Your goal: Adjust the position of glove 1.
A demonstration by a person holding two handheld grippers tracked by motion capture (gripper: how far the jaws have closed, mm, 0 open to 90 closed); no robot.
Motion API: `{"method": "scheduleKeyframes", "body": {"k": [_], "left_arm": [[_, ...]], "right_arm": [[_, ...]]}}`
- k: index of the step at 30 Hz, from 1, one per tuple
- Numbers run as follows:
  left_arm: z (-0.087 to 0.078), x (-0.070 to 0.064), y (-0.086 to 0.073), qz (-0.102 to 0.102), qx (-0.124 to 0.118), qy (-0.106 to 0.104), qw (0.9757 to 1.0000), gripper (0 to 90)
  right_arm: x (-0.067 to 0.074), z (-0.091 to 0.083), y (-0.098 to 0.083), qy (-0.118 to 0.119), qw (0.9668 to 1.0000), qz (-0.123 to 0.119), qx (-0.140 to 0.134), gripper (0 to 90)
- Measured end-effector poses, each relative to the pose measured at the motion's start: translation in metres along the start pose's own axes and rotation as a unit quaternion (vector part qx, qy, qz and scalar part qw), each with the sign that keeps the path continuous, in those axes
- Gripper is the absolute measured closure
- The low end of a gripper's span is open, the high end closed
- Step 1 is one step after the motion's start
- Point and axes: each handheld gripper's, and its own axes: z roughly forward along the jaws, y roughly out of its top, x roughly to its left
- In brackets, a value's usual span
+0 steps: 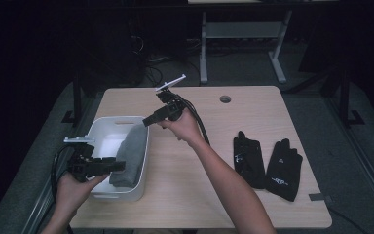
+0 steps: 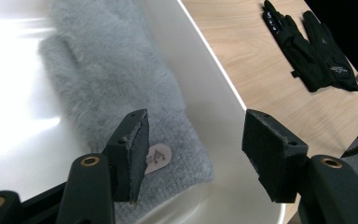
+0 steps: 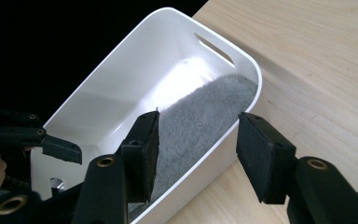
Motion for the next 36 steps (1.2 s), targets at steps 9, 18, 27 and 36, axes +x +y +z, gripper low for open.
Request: {"method": "scheduleKeyframes", "body": {"k": [9,18,27,36], "left_arm": [[0.004,-0.010,0.009,0.013,-0.006,-0.007,0.9999,37.6],[0.012,-0.023,0.017,0.021,-0.007,-0.014,0.9996,35.7],[0.019,-0.039,0.025,0.034,-0.011,-0.026,0.9990,32.6],[0.028,-0.051,0.031,0.047,-0.004,-0.029,0.9985,29.5]], "right_arm": [[-0.005,-0.013,-0.006,-0.003,1.0000,-0.001,-0.004,48.1],[-0.015,-0.029,-0.015,-0.009,0.9997,0.010,-0.019,47.7],[-0.019,-0.046,-0.023,-0.009,0.9996,0.009,-0.025,47.6],[-0.027,-0.059,-0.034,-0.008,0.9992,0.014,-0.036,47.7]]}}
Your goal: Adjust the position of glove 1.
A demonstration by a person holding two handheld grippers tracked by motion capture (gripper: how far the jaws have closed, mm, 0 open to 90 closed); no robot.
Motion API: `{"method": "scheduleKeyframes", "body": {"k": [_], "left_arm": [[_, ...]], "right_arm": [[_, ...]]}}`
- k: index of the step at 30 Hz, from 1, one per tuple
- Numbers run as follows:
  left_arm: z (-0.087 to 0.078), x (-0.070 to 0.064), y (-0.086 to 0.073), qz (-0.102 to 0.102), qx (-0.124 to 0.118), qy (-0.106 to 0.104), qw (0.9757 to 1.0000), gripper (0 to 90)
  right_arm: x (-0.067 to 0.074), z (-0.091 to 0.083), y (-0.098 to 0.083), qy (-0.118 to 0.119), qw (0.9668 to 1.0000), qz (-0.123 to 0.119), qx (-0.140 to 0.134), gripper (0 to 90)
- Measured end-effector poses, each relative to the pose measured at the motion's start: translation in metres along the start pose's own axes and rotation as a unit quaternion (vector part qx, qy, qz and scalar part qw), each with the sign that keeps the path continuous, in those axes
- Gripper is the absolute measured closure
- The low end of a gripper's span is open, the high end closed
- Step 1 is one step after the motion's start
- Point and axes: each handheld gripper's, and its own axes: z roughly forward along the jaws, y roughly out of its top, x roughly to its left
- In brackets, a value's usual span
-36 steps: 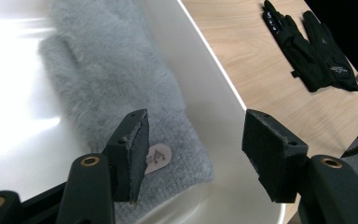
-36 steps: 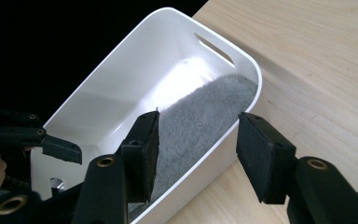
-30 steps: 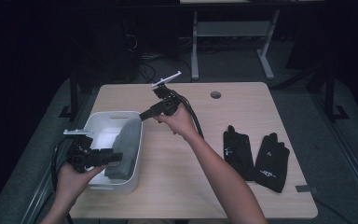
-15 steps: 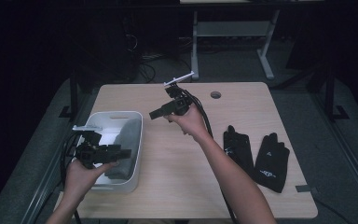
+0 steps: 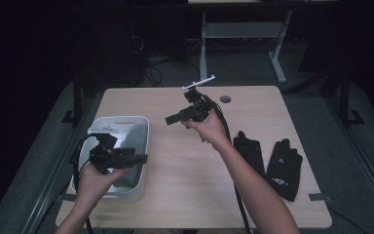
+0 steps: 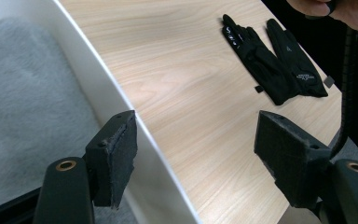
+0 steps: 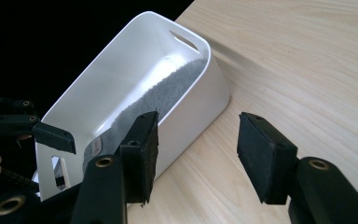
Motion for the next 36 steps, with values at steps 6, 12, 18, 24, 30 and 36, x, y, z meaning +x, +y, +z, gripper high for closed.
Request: {"method": "scheduleKeyframes", "body": {"k": [6,12,18,24,30,36], "left_arm": [[0.007,-0.009,0.004,0.013,0.006,-0.003,0.9999,28.3],[0.015,-0.018,0.009,0.021,0.011,-0.009,0.9997,27.6],[0.026,-0.025,0.012,0.024,0.013,-0.021,0.9994,26.5],[0.035,-0.033,0.014,0.030,0.013,-0.033,0.9989,26.4],[0.041,-0.040,0.015,0.033,0.011,-0.040,0.9986,26.1],[0.047,-0.046,0.017,0.040,0.011,-0.046,0.9981,26.1]], "right_arm": [[-0.006,-0.010,-0.006,-0.003,1.0000,-0.002,0.001,47.7],[-0.012,-0.024,-0.015,-0.008,1.0000,0.000,-0.002,47.0],[-0.021,-0.037,-0.024,-0.016,0.9999,0.005,-0.005,46.6],[-0.029,-0.050,-0.035,-0.018,0.9998,0.012,-0.006,46.3],[-0.033,-0.060,-0.046,-0.020,0.9996,0.017,-0.006,45.8],[-0.037,-0.067,-0.056,-0.024,0.9995,0.021,-0.003,45.7]]}}
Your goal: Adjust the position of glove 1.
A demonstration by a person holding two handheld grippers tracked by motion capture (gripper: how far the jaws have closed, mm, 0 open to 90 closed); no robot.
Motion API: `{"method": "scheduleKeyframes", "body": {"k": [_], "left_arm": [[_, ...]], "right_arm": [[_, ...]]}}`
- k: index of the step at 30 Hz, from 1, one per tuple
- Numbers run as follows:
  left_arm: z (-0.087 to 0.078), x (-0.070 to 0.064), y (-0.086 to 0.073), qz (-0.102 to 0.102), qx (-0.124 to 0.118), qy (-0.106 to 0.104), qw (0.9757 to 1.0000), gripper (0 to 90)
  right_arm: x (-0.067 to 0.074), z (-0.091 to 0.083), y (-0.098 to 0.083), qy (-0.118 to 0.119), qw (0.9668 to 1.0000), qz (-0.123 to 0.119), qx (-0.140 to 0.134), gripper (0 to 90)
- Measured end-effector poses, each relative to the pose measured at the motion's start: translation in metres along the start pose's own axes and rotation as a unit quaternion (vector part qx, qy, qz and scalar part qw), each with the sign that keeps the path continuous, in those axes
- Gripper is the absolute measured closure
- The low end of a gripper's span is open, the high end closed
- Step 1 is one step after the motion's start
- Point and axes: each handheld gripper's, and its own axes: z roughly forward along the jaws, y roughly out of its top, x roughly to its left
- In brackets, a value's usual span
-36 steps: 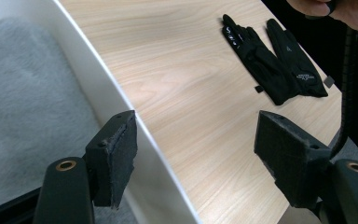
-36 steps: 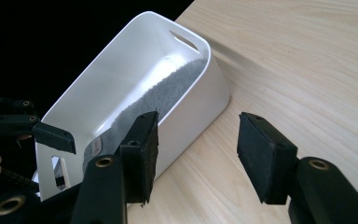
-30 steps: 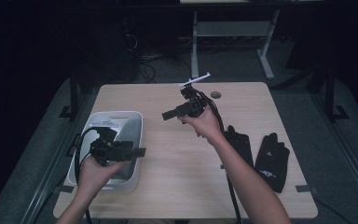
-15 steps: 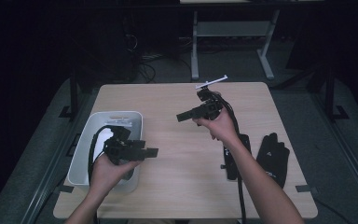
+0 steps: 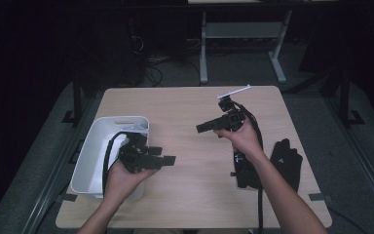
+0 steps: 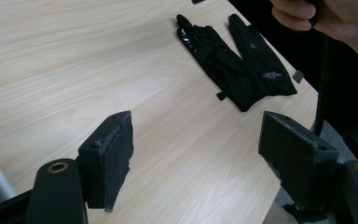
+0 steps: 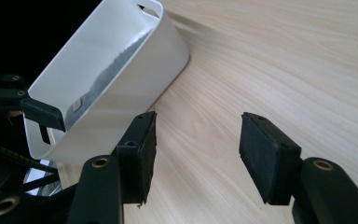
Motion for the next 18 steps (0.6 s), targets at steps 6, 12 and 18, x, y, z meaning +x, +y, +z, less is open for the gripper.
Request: {"method": "scheduleKeyframes", "body": {"k": [6,12,18], "left_arm": [[0.007,-0.006,0.001,0.005,0.001,-0.006,1.0000,25.9],[0.014,-0.012,0.002,0.013,0.004,-0.011,0.9998,25.8],[0.023,-0.019,0.003,0.016,0.004,-0.019,0.9997,25.7]], "right_arm": [[-0.006,-0.009,-0.011,-0.006,1.0000,0.007,-0.002,45.7],[-0.014,-0.020,-0.023,-0.011,0.9998,0.015,-0.007,45.6],[-0.020,-0.026,-0.033,-0.013,0.9997,0.019,-0.007,45.2]]}}
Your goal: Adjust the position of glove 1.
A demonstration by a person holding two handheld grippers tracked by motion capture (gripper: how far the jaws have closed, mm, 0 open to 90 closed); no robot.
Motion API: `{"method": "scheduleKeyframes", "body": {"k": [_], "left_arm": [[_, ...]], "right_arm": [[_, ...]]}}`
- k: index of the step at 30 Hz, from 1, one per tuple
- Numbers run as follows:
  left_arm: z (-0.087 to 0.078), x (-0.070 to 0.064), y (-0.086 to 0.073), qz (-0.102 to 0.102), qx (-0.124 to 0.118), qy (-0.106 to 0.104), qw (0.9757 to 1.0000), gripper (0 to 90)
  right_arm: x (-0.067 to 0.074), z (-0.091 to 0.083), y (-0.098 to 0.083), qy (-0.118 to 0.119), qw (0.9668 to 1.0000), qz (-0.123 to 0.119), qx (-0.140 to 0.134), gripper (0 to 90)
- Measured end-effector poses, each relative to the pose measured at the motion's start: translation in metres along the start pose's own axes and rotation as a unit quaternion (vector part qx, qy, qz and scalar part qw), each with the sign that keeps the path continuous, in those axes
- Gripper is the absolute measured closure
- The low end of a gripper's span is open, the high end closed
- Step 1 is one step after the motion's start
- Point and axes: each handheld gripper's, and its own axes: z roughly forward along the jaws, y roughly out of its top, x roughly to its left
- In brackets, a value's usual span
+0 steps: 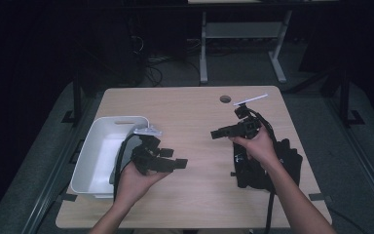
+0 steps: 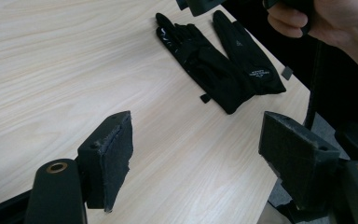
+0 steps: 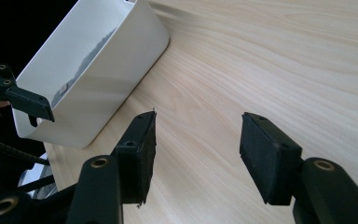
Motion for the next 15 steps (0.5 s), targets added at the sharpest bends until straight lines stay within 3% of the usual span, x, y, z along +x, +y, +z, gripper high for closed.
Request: {"method": "scheduleKeyframes", "body": {"k": [15], "left_arm": [[0.020,-0.013,0.002,0.015,0.008,-0.014,0.9998,25.4]], "right_arm": [[-0.020,-0.031,-0.031,-0.020,0.9996,0.017,-0.011,43.9]]}}
